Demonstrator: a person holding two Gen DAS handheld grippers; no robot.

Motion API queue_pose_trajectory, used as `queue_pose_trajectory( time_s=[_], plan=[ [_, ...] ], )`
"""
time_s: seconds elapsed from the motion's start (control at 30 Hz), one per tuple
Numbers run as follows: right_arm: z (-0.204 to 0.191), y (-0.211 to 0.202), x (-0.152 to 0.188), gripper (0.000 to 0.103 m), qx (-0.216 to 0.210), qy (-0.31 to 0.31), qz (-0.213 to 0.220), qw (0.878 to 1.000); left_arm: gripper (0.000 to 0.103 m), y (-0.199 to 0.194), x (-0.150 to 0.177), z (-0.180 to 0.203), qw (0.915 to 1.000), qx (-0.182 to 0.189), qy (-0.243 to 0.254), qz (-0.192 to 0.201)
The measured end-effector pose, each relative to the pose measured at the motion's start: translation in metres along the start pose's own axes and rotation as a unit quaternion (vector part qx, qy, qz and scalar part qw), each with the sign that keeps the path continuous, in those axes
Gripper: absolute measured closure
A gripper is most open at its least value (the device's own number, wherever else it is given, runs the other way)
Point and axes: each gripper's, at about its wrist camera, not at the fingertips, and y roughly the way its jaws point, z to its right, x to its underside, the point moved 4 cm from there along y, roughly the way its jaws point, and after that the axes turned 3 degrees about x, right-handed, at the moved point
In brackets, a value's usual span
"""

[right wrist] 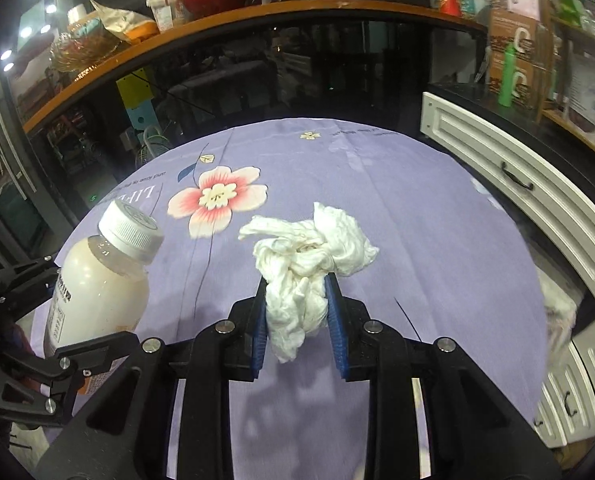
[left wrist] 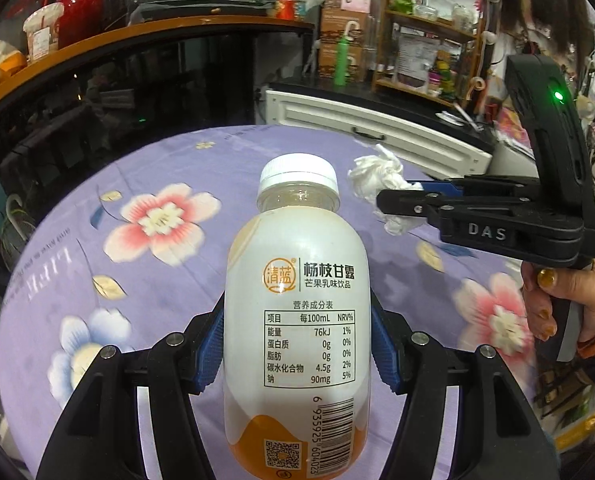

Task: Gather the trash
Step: 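Grasp the crumpled white tissue with the right gripper while left holds the bottle, then carry both items over the bin and open the right gripper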

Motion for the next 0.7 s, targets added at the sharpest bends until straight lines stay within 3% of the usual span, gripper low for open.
queue_pose_trajectory(
  time_s=[0.37, 0.7],
  plan=[
    [0.077, -0.113, 0.091, 0.076, 0.028, 0.081, 0.029, 0.996, 0.042, -0.019, 0.032, 0.1, 0.9988, 0.048, 0.004, 0.014],
    [0.146, -0.189, 0.181, 0.076, 0.092, 0.127, 0.044, 0.987, 0.042, -0.027, 0.051, 0.201, 0.9937, 0.092, 0.051, 0.041]
  ],
)
